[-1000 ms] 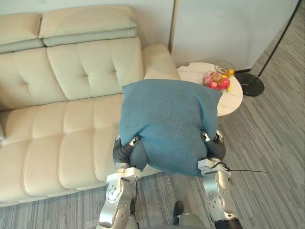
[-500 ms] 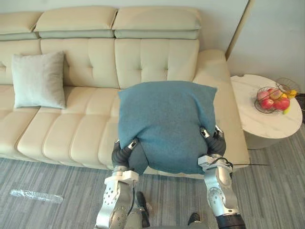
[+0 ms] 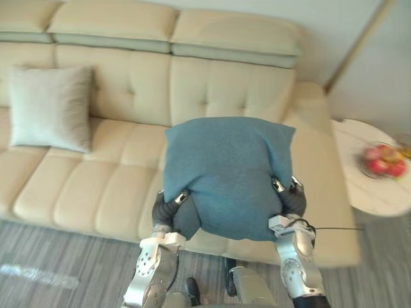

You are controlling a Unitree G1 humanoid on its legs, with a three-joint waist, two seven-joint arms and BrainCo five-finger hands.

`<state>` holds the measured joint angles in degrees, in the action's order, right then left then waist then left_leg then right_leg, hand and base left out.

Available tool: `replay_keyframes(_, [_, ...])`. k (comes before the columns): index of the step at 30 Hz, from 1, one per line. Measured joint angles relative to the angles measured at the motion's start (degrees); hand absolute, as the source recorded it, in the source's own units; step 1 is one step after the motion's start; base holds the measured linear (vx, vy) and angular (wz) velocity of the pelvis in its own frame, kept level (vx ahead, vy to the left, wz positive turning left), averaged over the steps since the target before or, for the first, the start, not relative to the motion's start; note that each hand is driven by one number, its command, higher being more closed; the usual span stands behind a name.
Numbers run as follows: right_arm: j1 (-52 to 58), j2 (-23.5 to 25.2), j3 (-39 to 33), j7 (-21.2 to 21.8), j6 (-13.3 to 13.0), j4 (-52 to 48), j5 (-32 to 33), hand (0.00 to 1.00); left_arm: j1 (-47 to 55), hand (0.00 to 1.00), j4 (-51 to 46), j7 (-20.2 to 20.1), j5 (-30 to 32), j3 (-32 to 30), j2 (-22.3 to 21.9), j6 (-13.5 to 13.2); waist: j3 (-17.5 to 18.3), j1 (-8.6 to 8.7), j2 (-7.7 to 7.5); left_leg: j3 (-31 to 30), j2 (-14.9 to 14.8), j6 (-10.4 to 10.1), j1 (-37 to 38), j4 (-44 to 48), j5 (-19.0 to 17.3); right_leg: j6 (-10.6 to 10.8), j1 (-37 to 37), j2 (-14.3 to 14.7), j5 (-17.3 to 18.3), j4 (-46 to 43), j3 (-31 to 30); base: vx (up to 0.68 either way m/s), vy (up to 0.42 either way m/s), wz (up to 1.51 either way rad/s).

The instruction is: Pick up cushions and gather them together orderly.

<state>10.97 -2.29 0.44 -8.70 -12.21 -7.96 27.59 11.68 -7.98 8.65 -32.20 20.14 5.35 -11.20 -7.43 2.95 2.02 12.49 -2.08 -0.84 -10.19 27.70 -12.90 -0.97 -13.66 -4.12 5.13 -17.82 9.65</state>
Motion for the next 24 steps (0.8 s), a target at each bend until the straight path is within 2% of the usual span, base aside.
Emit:
replay_keyframes(1, [1.4, -0.1, 0.2, 0.0, 0.0, -2.7, -0.1, 1.00, 0.5, 1.00, -0.4, -0.2, 0.0, 0.0, 0.0, 0.1, 0.0, -0.44, 0.05, 1.2, -2.0, -0.3, -1.7, 7.5, 0.7, -0.4, 2.6, 0.5, 0.3, 0.8, 0.4, 0.38, -0.086, 0.41])
replay_keyframes(2, [2.7, 0.0, 0.4, -0.2, -0.1, -6.3, -0.2, 1.00, 1.1, 1.00, -1.3, -0.6, -0.1, 0.0, 0.1, 0.2, -0.1, -0.97, -0.45, 2.6, -4.8, 0.7, -4.7, 16.1, 1.4, -1.1, 5.7, 1.1, 1.0, 2.6, -0.6, 0.35, -0.026, 0.07])
replay_keyframes(3, [2.9, 0.0, 0.4, -0.2, -0.4, -8.1, -0.2, 1.00, 1.3, 1.00, -2.1, -1.1, -0.1, 0.0, 0.1, 0.2, 0.1, -1.64, -0.93, 3.4, -6.4, 1.6, -6.3, 18.2, 0.3, -1.0, 6.9, 1.3, 1.3, 3.5, -1.5, 0.32, -0.007, -0.31])
replay_keyframes(4, [2.6, -0.1, 0.2, -0.2, -1.4, -10.5, -0.3, 1.00, 1.4, 1.00, -3.3, -1.8, -0.1, 0.1, 0.0, 0.1, 0.2, -2.78, -1.33, 3.4, -8.9, 1.3, -8.0, 18.1, -1.3, -1.0, 7.6, 1.4, 1.3, 4.3, -2.5, 0.28, 0.011, -0.55])
replay_keyframes(5, [2.5, 0.0, 0.2, -0.2, -2.0, -11.8, -0.4, 1.00, 1.4, 1.00, -4.1, -2.3, -0.1, 0.1, -0.3, 0.0, 0.2, -3.03, -1.31, 3.0, -10.6, 0.5, -8.6, 15.9, -2.2, -1.0, 7.7, 1.4, 1.3, 4.4, -3.3, 0.22, 0.064, -0.73])
replay_keyframes(7, [1.8, 0.2, 0.2, -0.2, -3.0, -12.6, -0.5, 1.00, 1.4, 1.00, -5.5, -2.8, 0.0, 0.1, -0.6, -0.4, 0.2, -3.28, -1.22, -2.0, -11.6, -0.9, -8.5, 7.0, -2.6, -1.0, 8.5, 1.0, 1.4, 4.4, -5.9, 0.21, 0.187, -0.71])
replay_keyframes(8, [2.1, 0.3, 0.2, -0.2, -3.1, -12.6, -0.5, 1.00, 1.5, 1.00, -5.6, -2.8, 0.1, 0.1, -0.6, -0.4, 0.3, -3.40, -1.14, -4.6, -11.5, -2.3, -7.4, 2.5, -1.6, -0.6, 8.9, 0.9, 1.6, 4.3, -7.1, 0.16, 0.292, -0.84])
replay_keyframes(9, [2.9, 0.4, 0.2, -0.2, -3.0, -12.6, -0.5, 1.00, 2.2, 1.00, -5.7, -2.8, 0.1, 0.2, -0.6, -0.4, 0.8, -3.50, -0.54, -7.9, -11.6, -3.4, -5.3, -4.0, 2.8, 1.6, 9.3, 1.2, 2.6, 4.3, -8.6, 0.16, 0.353, -0.96])
replay_keyframes(10, [3.7, 0.6, 0.2, -0.2, -3.0, -12.4, -0.6, 1.00, 3.3, 1.00, -5.7, -2.8, 0.1, 0.7, -0.5, -0.5, 1.8, -3.46, 0.17, -10.1, -11.9, -8.8, -4.2, -6.1, 3.8, 5.0, 9.6, 1.5, 4.8, 4.4, -9.8, 0.17, 0.363, -0.85])
replay_keyframes(12, [5.8, 3.5, -0.1, -0.2, -2.3, -11.4, -0.7, 1.00, 4.1, 1.00, -4.8, -2.8, 0.1, 0.9, 0.2, -0.2, 2.8, -2.46, -2.22, -8.1, -9.8, -7.7, -3.4, -5.9, 3.2, 6.3, 9.4, -1.1, 4.5, 5.0, -11.5, 0.13, 0.325, -0.55])
replay_keyframes(13, [8.1, 5.1, 0.0, -0.2, -1.6, -11.3, -0.9, 1.00, 5.1, 1.00, -4.5, -2.8, 0.1, 1.3, 0.8, -0.2, 4.1, -2.23, -4.30, -5.1, -8.1, -6.7, -2.7, -6.7, 2.6, 7.6, 8.5, -3.1, 3.7, 6.3, -13.8, 0.08, 0.288, -0.50])
replay_keyframes(16, [8.2, 5.2, 0.0, -0.2, -0.9, -11.1, -2.9, 1.00, 5.6, 1.00, -3.9, -2.8, 0.1, 1.4, 1.0, -0.2, 4.8, -2.60, -5.16, -1.7, -7.5, -5.8, -2.3, -7.2, 2.0, 8.8, 7.5, -4.0, 2.6, 7.3, -17.2, 0.01, 0.170, -0.64])
replay_keyframes(22, [6.2, 4.4, -0.4, -0.2, -1.1, -8.2, -3.1, 1.00, 5.4, 1.00, -3.7, -2.8, 0.1, 2.0, 1.2, -0.4, 5.1, -1.85, -5.10, 3.4, -8.3, -5.5, -1.8, -5.9, 1.0, 8.9, 4.9, -3.3, -0.4, 8.7, -22.6, -0.02, 0.057, -0.51])
replay_keyframes(24, [4.4, 4.4, -0.4, -0.2, -1.1, -5.4, -4.1, 1.00, 5.1, 1.00, -3.7, -2.5, 0.1, 2.0, 1.2, -0.8, 5.1, -1.89, -5.06, 5.4, -9.1, -5.3, -1.8, -5.5, 0.8, 9.1, 4.1, -2.8, -2.6, 10.3, -25.0, -0.06, 0.030, -0.66])
